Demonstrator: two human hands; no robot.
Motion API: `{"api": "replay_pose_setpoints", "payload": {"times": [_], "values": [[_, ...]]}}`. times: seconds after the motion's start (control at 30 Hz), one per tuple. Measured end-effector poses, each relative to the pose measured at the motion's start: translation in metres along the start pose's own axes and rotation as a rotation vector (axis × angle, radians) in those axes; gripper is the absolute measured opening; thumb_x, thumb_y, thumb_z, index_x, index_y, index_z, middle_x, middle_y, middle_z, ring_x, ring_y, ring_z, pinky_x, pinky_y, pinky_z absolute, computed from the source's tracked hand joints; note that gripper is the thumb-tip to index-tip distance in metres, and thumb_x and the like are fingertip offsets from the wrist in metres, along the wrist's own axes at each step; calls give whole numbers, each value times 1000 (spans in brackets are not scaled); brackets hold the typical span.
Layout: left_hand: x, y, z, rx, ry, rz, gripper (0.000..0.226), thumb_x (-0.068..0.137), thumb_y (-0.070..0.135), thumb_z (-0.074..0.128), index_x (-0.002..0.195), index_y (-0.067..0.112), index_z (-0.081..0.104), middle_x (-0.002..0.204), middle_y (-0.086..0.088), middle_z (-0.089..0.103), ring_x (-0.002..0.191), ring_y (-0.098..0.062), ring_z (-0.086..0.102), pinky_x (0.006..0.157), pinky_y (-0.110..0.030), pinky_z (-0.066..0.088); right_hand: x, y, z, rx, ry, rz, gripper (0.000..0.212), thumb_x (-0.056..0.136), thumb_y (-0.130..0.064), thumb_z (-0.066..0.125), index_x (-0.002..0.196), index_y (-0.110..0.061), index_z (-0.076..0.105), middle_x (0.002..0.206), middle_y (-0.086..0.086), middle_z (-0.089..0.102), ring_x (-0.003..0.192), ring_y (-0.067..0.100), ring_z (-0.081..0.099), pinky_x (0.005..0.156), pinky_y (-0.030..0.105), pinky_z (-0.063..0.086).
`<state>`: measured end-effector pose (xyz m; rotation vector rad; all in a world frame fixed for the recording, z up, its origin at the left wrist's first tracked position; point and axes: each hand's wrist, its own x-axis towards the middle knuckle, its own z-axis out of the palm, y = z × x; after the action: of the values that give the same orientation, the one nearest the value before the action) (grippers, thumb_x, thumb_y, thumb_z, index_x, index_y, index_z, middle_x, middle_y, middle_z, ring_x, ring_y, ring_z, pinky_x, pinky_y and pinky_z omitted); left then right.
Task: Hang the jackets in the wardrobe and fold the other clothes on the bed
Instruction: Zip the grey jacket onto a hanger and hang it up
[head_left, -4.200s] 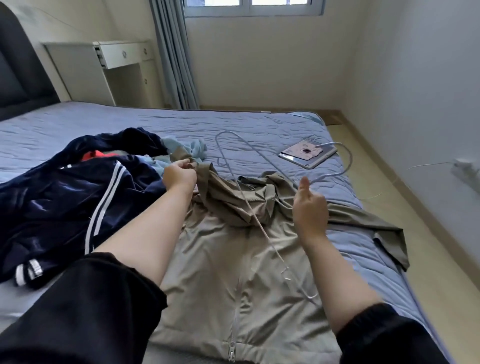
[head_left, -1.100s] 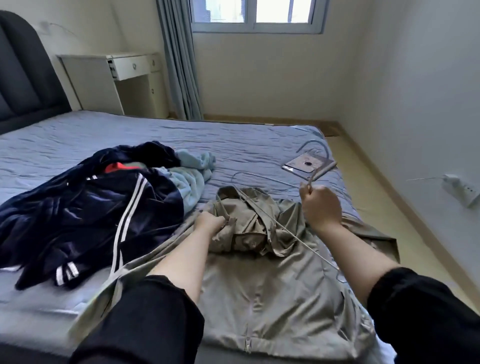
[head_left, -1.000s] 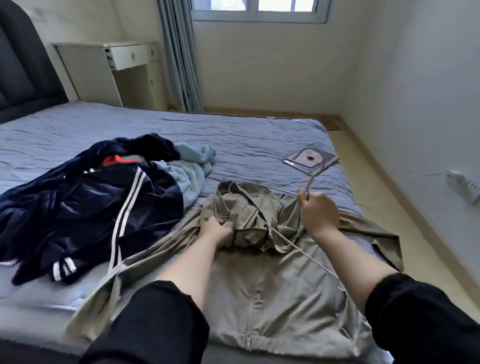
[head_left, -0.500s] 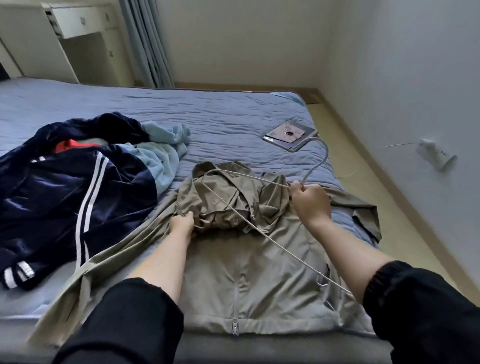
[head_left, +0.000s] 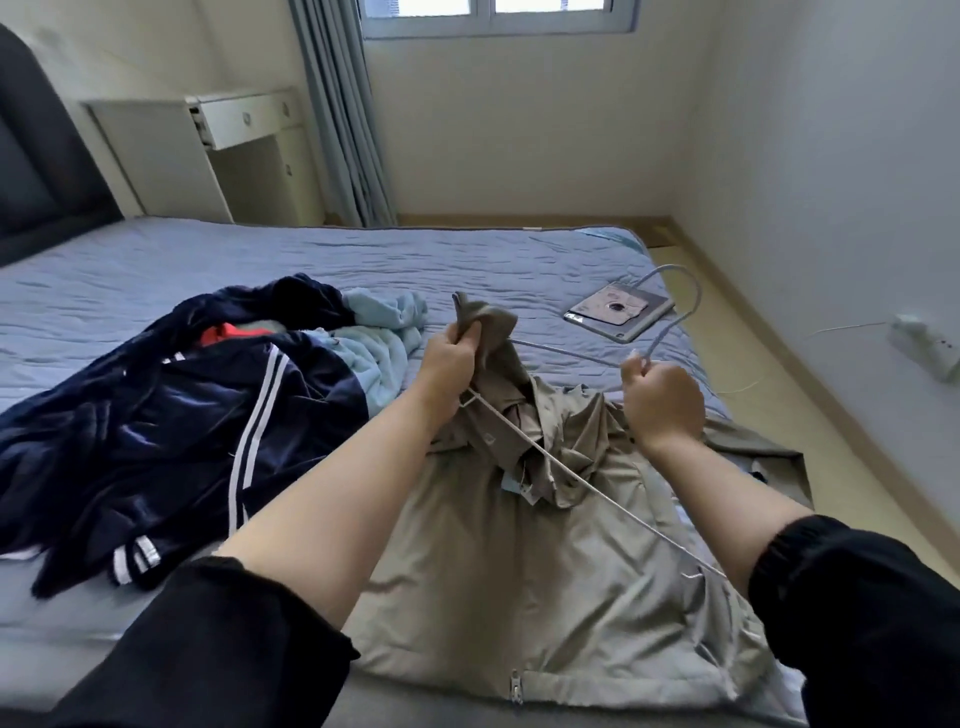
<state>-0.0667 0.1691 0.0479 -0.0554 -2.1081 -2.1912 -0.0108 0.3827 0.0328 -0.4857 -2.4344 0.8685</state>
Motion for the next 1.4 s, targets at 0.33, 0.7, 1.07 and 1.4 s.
{"api": "replay_pose_setpoints", "payload": {"times": [0.33, 0.7, 1.07, 1.4], "values": [[2, 34, -22, -154, -16, -121, 20, 103, 25, 39, 110, 16, 56, 86, 1, 64, 75, -10, 64, 58, -21, 54, 15, -22, -23, -221, 157, -211, 50, 99, -36, 32, 78, -3, 64, 65, 14, 54, 61, 29, 45, 58, 31, 30], [23, 45, -45, 196, 123, -63, 36, 103, 30, 38, 130, 10, 53, 93, -2, 60, 77, -14, 58, 65, -22, 48, 4, -34, -21, -78, 106, -200, 51, 99, -34, 37, 56, -9, 48, 51, 1, 40, 50, 22, 36, 51, 30, 21], [11, 46, -13, -54, 200, -69, 31, 104, 31, 36, 127, 17, 51, 98, -4, 58, 87, -21, 58, 77, -30, 53, -12, -27, -27, 75, -1, -203, 55, 95, -25, 43, 43, -18, 28, 42, -1, 27, 42, 16, 28, 44, 27, 19], [-41, 38, 40, -697, -324, -435, 35, 100, 39, 40, 104, 10, 59, 68, -1, 59, 53, -11, 52, 50, -20, 40, -6, -26, 1, 121, -227, 22, 52, 96, -32, 43, 49, -10, 45, 51, 5, 47, 49, 21, 44, 48, 30, 24]]}}
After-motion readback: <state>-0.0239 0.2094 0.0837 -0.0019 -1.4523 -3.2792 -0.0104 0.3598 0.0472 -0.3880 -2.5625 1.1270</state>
